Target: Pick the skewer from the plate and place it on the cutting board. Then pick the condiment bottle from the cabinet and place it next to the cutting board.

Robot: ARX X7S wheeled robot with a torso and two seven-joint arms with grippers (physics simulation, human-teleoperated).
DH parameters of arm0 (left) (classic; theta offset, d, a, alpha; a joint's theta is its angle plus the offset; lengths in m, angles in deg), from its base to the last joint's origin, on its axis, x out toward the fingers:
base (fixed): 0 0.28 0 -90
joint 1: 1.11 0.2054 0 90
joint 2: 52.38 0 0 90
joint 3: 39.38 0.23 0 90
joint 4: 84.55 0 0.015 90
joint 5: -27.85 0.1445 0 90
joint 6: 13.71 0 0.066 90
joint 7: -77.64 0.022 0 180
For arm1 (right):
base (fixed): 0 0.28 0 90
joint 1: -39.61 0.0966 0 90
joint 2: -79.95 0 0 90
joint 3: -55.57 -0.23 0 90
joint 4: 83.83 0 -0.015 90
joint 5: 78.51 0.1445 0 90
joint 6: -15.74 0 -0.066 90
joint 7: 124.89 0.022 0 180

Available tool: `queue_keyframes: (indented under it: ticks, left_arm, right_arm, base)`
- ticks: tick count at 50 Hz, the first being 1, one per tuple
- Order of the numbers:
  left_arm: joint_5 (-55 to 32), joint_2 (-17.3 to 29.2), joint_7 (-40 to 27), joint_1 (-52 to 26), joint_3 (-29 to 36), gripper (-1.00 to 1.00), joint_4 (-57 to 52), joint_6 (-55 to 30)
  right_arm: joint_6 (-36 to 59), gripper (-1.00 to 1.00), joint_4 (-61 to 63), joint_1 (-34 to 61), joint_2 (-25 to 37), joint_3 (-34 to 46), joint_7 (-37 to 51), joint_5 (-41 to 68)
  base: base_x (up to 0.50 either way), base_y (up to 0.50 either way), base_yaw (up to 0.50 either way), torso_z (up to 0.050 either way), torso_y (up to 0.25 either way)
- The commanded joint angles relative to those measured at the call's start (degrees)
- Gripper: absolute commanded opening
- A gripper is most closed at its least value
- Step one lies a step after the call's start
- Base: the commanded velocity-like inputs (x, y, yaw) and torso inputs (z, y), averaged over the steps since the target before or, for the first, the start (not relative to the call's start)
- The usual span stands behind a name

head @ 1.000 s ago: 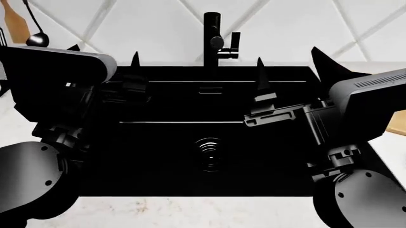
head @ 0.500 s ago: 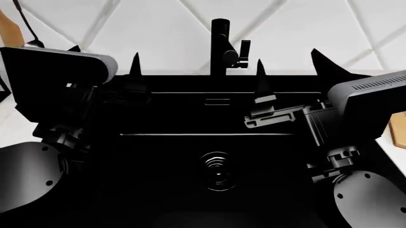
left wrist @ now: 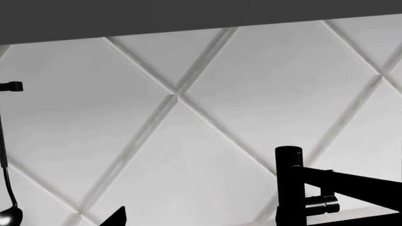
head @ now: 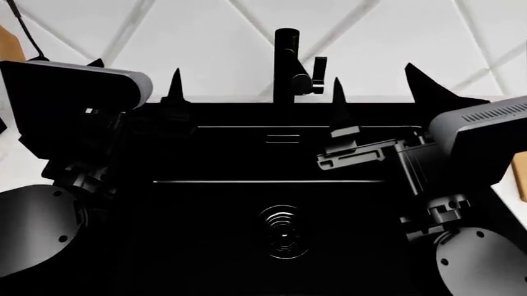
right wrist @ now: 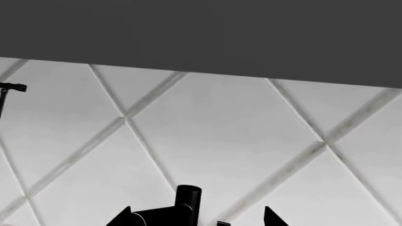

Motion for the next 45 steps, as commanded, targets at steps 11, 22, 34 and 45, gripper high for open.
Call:
queue_keyframes:
  ticks: [11,22,34,45]
  left_arm:
    - [-1.0,4.2,-3.2,-5.4,-3.7,1.0,-11.6,-1.2]
    - [-9.6,6.5,-6.5,-16.3,-7.7,1.0,-20.5,-6.6]
    - [-21.9,6.4,-9.0,-30.1,-12.0,1.0,-22.9,-11.5]
    - [-26.8,5.6,-8.2,-38.2,-14.5,1.0,-19.3,-14.6]
  right_arm:
    - [-0.3,1.0,-0.9,0.2,0.3,-0.3,0.5,0.2]
    - [0.8,1.0,-0.5,1.2,0.6,-0.4,1.1,0.9]
    - [2.2,1.0,0.1,2.2,0.6,-0.6,1.8,2.0]
    - [2.7,1.0,0.4,2.7,0.7,-0.5,2.2,2.5]
  base:
    - [0.0,0.0,0.0,0.0,0.0]
    - [0.0,0.0,0.0,0.0,0.0]
    - [0.0,0.0,0.0,0.0,0.0]
    - [0.0,0.0,0.0,0.0,0.0]
